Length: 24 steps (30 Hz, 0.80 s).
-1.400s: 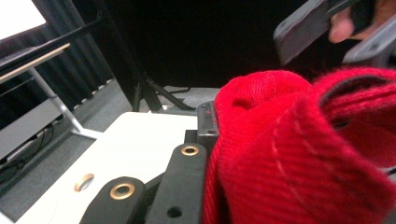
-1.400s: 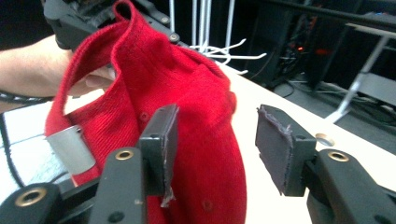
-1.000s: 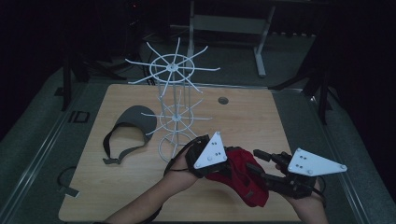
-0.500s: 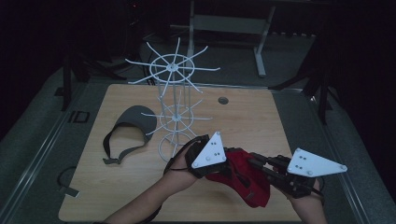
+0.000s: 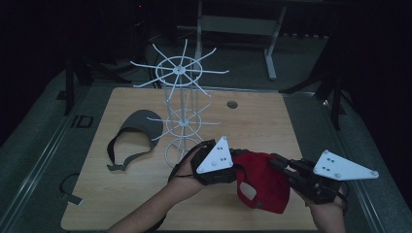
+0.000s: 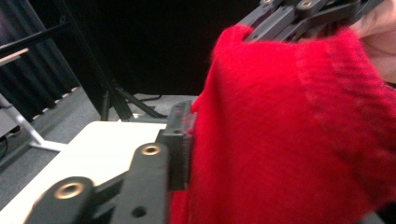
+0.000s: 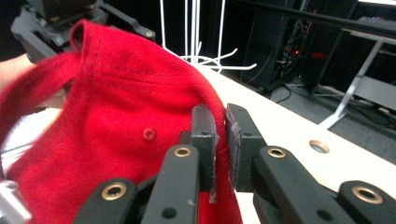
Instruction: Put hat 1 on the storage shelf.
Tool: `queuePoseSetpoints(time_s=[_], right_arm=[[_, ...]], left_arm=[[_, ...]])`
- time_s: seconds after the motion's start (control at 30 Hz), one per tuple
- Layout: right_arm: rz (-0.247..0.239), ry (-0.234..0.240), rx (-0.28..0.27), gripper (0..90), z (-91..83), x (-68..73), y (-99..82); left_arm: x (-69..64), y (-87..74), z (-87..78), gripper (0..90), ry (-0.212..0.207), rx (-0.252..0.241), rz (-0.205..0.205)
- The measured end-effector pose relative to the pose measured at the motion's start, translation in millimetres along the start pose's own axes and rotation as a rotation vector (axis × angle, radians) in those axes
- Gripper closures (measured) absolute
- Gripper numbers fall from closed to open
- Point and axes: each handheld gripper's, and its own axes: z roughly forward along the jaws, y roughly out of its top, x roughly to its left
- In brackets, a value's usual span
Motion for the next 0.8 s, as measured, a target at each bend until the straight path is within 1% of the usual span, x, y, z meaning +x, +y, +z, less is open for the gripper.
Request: queuePoseSetpoints(time_s=[0.07,0.13,0.17,0.2,0.23,0.3,0.43,0.53,0.6,0.67,0.8], right_arm=[[-0.001,-0.009,-0.004,82.9,-2.4,-0.5,1.4],[0.004,-0.019,-0.01,82.9,-4.2,-1.3,2.1],[0.001,-0.021,-0.008,82.9,-5.0,-1.9,2.3],[0.004,-0.028,-0.011,82.9,-6.0,-2.4,2.2],[0.009,-0.034,-0.014,82.9,-7.1,-3.4,2.1],[0.012,-0.046,-0.013,82.9,-9.6,-5.3,1.9],[0.022,-0.057,-0.015,82.9,-13.3,-7.6,1.7],[0.023,-0.065,-0.016,82.9,-13.8,-8.9,1.8],[0.029,-0.067,-0.016,82.8,-14.1,-10.1,1.7],[0.032,-0.078,-0.016,82.9,-14.6,-11.0,1.5],[0.038,-0.087,-0.016,82.8,-16.6,-13.3,0.7]], left_arm=[[-0.2,-0.7,0.4,60.0,0.0,0.002,-0.003],[-0.6,-1.9,0.6,54.7,0.006,0.013,-0.001],[-0.6,-3.1,0.5,54.2,0.004,0.013,-0.001],[-0.7,-4.5,-0.2,51.9,0.012,0.013,-0.002],[-0.4,-5.9,-0.9,51.4,0.016,0.016,-0.003],[1.1,-8.9,-3.0,50.0,0.018,0.012,-0.017],[3.4,-13.1,-7.2,49.7,0.025,0.004,-0.035],[3.7,-14.8,-9.6,49.4,0.033,0.001,-0.032],[4.0,-16.7,-12.0,49.1,0.041,-0.002,-0.038],[5.2,-19.4,-15.4,49.1,0.045,-0.01,-0.05],[7.6,-24.9,-21.9,49.1,0.071,-0.022,-0.077]])
